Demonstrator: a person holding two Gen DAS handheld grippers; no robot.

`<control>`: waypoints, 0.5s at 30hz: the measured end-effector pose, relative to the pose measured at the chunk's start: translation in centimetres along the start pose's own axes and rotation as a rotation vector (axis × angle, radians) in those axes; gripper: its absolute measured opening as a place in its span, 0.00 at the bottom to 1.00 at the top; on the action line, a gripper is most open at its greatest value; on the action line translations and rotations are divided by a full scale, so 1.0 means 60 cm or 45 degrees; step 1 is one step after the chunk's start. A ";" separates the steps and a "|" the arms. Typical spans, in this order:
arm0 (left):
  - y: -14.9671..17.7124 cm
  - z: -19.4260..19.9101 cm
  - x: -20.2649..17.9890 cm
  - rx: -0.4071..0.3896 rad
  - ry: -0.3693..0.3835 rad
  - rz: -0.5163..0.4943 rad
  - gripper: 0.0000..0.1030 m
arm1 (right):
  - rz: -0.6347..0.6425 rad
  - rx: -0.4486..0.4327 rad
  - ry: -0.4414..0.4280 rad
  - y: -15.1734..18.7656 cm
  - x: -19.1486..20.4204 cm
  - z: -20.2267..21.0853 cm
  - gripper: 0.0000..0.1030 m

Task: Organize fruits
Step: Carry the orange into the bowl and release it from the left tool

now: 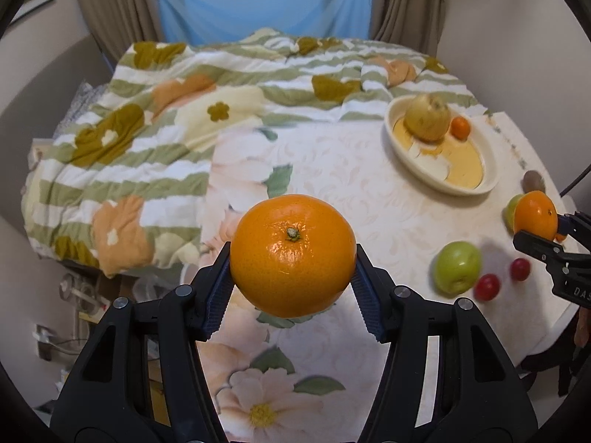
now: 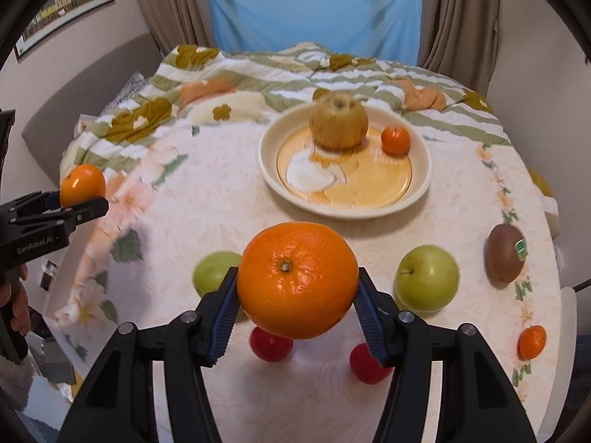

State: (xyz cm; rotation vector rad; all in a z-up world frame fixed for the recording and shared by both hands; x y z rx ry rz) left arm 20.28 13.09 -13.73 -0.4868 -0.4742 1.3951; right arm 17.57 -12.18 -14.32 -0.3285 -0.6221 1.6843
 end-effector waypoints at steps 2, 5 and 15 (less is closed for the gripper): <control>-0.012 0.023 -0.006 -0.021 0.002 -0.002 0.64 | -0.008 -0.022 -0.005 -0.012 -0.004 0.019 0.54; -0.031 0.048 -0.019 -0.054 0.006 -0.003 0.64 | -0.003 -0.060 -0.004 -0.028 -0.010 0.044 0.54; -0.094 0.059 -0.105 -0.095 0.054 0.065 0.64 | 0.051 -0.108 -0.043 -0.088 -0.070 0.075 0.54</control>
Point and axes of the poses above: each gripper's, at about its wrist camera, not at the fingertips, and z roughly against the way its jaws point, x to its left, y to its underside, the point moved 4 cm from there along -z, roughly the way its jaws point
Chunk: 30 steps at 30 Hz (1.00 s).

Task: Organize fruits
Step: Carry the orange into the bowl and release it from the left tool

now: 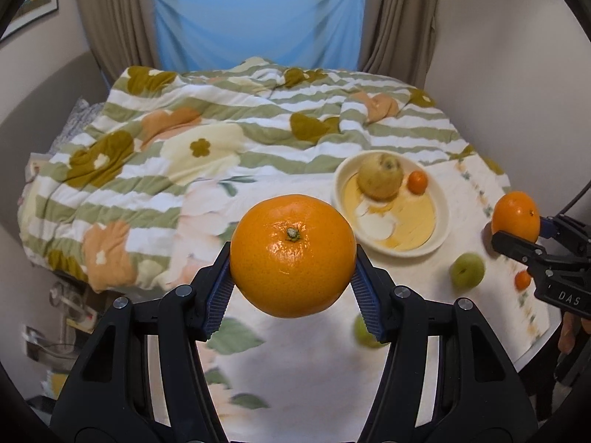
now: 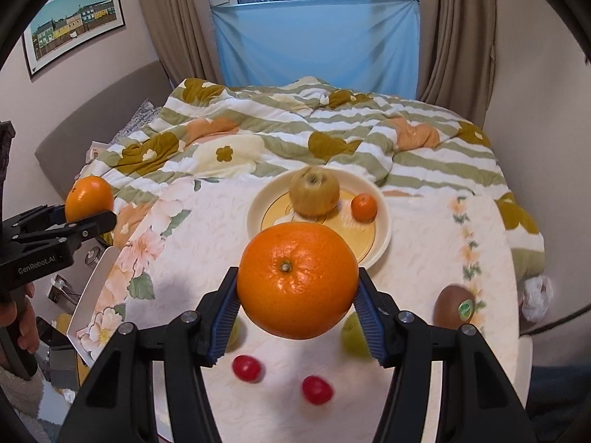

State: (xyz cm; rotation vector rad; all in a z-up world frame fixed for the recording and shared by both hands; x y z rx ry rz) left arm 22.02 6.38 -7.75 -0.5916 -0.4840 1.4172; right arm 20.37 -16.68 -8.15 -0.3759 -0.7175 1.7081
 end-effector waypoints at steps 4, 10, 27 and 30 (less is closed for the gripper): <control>-0.020 -0.029 -0.047 0.015 0.010 0.015 0.64 | 0.020 -0.001 -0.017 -0.019 -0.033 -0.005 0.54; -0.040 -0.091 -0.103 0.058 0.020 0.025 0.64 | 0.038 0.015 -0.039 -0.042 -0.085 -0.032 0.54; -0.058 -0.264 -0.148 0.175 -0.009 -0.002 0.65 | 0.055 0.098 -0.085 -0.057 -0.152 -0.121 0.54; -0.061 -0.285 -0.149 0.199 -0.009 -0.013 0.65 | 0.041 0.107 -0.081 -0.058 -0.157 -0.131 0.54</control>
Point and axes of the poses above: each gripper's, at about its wrist camera, not at the fingertips, and z roughly against the way its jaws point, x to its left, y to its underside, the point moved 4 cm from there along -z, roughly the way its jaws point
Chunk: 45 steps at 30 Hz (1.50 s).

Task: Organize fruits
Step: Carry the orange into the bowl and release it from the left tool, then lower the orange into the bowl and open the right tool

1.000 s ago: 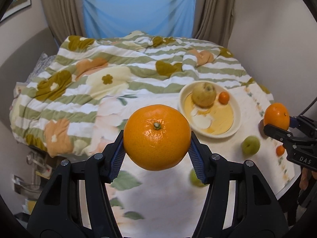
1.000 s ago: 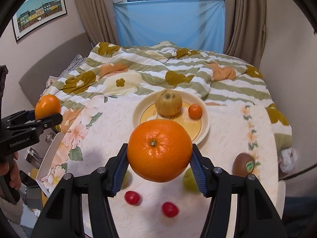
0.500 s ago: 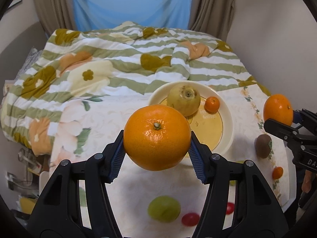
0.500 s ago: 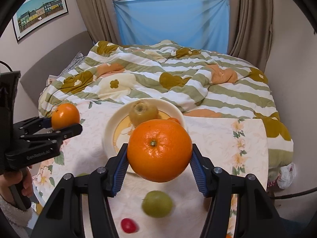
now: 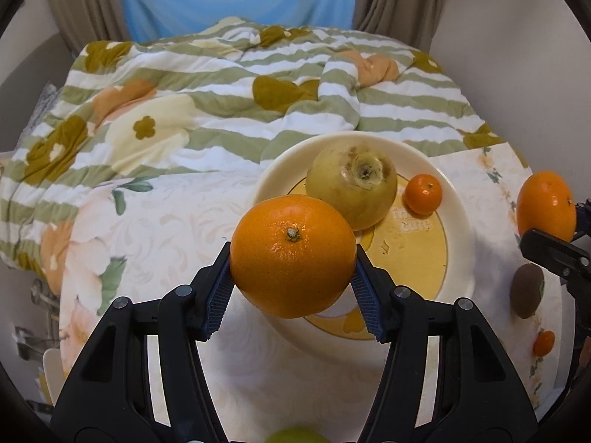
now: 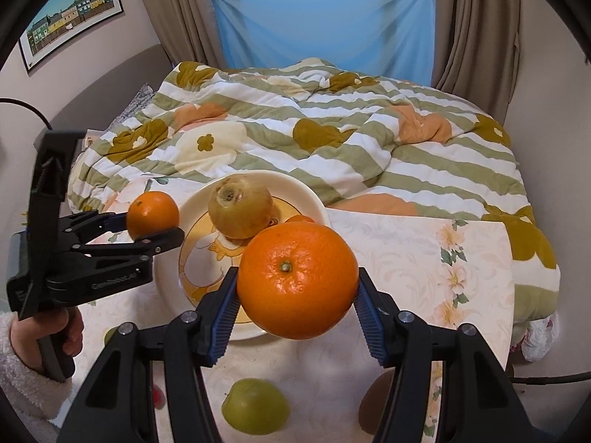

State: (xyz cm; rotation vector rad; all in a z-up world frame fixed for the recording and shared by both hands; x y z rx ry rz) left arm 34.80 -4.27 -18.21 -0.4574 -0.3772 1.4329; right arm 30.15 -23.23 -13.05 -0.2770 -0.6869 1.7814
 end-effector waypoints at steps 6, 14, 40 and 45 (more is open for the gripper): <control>-0.005 -0.029 -0.002 0.049 0.021 -0.017 0.65 | -0.050 0.014 0.010 0.000 -0.007 -0.010 0.54; -0.023 -0.006 -0.011 -0.053 -0.002 -0.064 1.00 | -0.087 0.016 0.034 -0.002 -0.015 -0.011 0.54; 0.082 0.105 0.171 -0.044 -0.101 0.212 1.00 | 0.050 0.125 -0.117 -0.011 0.072 -0.097 0.54; 0.108 0.101 0.192 -0.025 -0.120 0.242 1.00 | 0.083 0.150 -0.106 -0.011 0.077 -0.127 0.54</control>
Point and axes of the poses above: each gripper's, at about its wrist camera, not at the fingertips, and z roughly against the way its jaws point, x to its left, y to its underside, the point moved 4 cm from there along -z, roughly the way its jaws point
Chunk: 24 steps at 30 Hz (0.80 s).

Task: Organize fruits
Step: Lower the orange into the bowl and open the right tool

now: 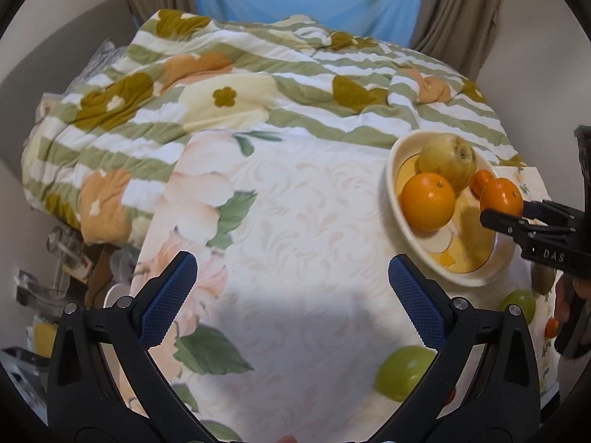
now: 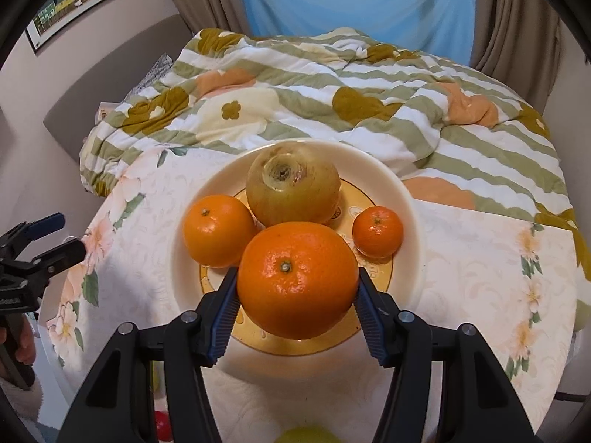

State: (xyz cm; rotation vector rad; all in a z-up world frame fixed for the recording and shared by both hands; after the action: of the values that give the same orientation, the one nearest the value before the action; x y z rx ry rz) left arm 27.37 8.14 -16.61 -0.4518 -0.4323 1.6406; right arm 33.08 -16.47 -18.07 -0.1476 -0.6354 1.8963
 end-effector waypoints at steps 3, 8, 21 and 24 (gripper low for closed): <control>0.010 -0.003 0.007 0.010 -0.001 0.017 1.00 | 0.035 0.006 0.031 0.000 0.000 -0.008 0.54; 0.019 -0.011 0.011 0.023 0.002 0.030 1.00 | 0.099 0.026 0.040 0.000 0.011 -0.024 0.54; 0.023 0.001 0.008 0.011 0.006 0.034 1.00 | 0.106 -0.038 0.038 -0.002 0.026 -0.004 0.96; 0.022 0.011 0.010 0.003 -0.011 0.036 1.00 | 0.120 -0.067 0.078 0.002 0.031 0.006 1.00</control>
State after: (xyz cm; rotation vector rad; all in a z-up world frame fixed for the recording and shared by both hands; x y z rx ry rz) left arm 25.85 8.59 -16.76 -0.4514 -0.4322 1.6705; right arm 32.07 -14.99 -17.46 -0.2726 -0.6467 1.9588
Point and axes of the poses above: each gripper's, at about its wrist camera, not at the fingertips, and z roughly against the way its jaws point, x to its left, y to its underside, the point moved 4 cm from there along -z, roughly the way its jaws point
